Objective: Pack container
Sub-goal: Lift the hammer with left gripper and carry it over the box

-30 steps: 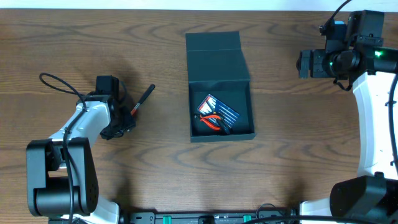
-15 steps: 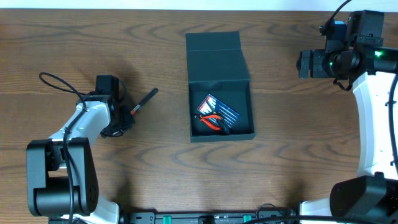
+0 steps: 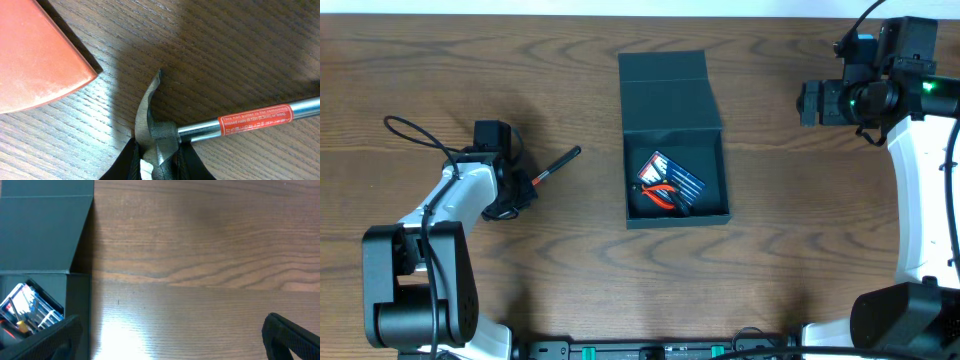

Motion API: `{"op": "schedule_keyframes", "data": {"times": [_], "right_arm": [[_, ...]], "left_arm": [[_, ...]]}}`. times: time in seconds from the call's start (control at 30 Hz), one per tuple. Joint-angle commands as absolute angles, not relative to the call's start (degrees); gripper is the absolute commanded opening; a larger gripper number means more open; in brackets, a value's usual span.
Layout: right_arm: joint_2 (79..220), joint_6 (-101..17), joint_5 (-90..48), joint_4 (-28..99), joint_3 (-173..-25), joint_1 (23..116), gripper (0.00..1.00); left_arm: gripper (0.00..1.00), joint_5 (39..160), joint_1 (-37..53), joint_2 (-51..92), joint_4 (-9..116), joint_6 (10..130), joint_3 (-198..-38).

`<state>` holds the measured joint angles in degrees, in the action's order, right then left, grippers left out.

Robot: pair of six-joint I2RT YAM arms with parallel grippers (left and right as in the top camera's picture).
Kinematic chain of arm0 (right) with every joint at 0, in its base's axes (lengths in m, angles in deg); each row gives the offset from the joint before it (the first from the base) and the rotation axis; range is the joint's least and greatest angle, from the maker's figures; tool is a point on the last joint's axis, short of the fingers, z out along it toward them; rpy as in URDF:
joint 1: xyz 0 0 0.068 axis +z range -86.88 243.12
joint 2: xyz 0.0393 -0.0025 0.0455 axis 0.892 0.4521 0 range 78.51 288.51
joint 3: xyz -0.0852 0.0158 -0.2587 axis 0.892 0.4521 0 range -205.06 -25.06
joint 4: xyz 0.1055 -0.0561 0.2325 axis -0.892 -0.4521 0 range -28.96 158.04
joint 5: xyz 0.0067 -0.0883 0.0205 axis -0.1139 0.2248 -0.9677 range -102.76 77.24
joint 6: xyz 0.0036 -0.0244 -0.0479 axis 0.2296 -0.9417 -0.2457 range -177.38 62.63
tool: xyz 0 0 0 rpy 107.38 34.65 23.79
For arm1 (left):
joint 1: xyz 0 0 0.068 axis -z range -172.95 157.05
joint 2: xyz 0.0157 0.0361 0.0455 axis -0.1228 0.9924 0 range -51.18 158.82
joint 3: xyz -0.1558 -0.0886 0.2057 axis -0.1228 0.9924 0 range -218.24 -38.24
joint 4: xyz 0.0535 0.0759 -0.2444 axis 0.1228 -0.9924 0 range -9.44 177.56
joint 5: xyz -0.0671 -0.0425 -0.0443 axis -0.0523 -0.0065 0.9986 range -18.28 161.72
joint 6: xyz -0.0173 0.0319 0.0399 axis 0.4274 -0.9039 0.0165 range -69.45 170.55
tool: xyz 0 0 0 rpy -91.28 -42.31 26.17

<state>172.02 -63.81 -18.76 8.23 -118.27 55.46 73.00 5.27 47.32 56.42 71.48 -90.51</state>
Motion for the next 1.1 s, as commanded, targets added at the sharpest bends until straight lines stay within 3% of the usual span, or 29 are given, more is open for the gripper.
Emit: {"op": "schedule_keyframes", "data": {"times": [0.0, 0.53, 0.73, 1.07], "right_arm": [[172.26, -63.44, -19.00, 7.95, -118.27, 55.22, 0.99], [172.26, -63.44, -19.00, 7.95, -118.27, 55.24, 0.99], [172.26, -63.44, -19.00, 7.81, -118.27, 55.29, 0.99], [172.26, -63.53, -19.00, 7.55, -118.27, 55.27, 0.99]], "left_arm": [[0.06, 72.48, 5.03, 48.00, 56.05, 70.50, -89.90], [0.06, 72.85, 5.14, 32.85, 48.91, 69.34, -91.10], [0.06, 79.21, 6.65, 25.64, 46.89, 65.60, -92.81], [0.06, 79.60, 16.66, 22.25, 37.36, 62.02, -110.16]]}}
